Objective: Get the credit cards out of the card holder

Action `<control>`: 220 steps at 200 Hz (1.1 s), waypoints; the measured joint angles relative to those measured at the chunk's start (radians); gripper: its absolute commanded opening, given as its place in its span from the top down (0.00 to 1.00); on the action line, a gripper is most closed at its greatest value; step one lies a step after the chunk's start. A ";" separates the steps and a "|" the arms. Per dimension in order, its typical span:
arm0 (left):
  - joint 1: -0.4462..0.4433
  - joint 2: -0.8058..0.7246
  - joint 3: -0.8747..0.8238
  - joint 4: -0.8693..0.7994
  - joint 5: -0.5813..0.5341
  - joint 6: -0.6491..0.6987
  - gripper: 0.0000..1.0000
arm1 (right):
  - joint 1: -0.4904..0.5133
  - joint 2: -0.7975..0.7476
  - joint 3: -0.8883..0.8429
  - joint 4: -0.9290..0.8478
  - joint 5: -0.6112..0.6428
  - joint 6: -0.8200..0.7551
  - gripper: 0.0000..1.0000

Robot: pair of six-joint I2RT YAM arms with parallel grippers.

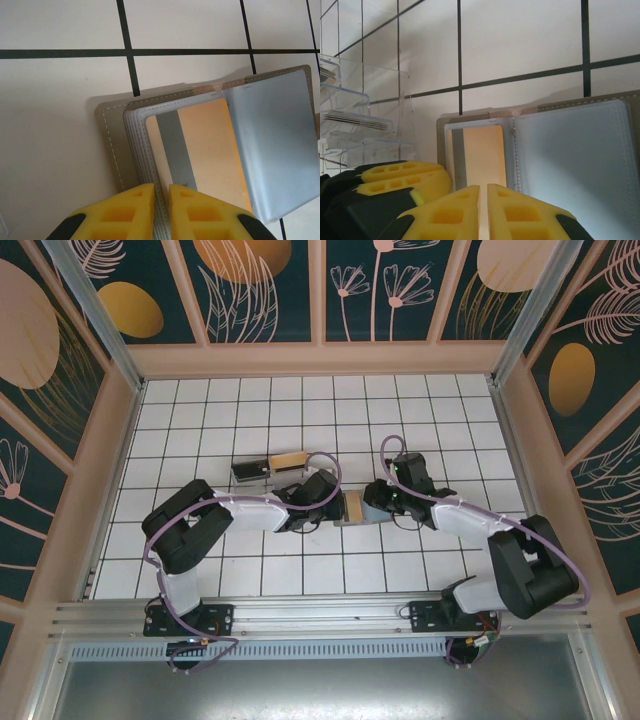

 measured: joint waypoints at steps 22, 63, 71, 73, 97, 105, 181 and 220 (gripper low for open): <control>-0.002 0.000 0.000 -0.003 0.000 0.000 0.82 | -0.004 0.029 -0.010 0.018 -0.023 0.001 0.82; -0.006 0.000 0.000 -0.007 -0.001 -0.001 0.83 | -0.014 0.070 -0.023 0.047 -0.051 0.002 0.82; -0.006 0.000 0.000 -0.007 -0.001 -0.001 0.83 | -0.017 0.078 -0.028 0.053 -0.061 0.003 0.83; -0.006 0.000 0.000 -0.007 -0.001 -0.001 0.83 | -0.018 0.081 -0.029 0.055 -0.064 0.003 0.83; -0.006 0.000 0.000 -0.007 -0.001 -0.001 0.83 | -0.032 0.117 -0.039 0.078 -0.091 0.005 0.84; -0.006 0.000 0.000 -0.007 -0.001 -0.001 0.83 | -0.035 0.126 -0.040 0.083 -0.098 0.006 0.84; -0.006 0.003 0.002 -0.007 0.000 0.000 0.83 | -0.039 0.147 -0.046 0.134 -0.171 0.017 0.84; -0.006 0.003 0.003 -0.007 -0.001 0.000 0.82 | -0.039 0.159 -0.046 0.135 -0.172 0.023 0.80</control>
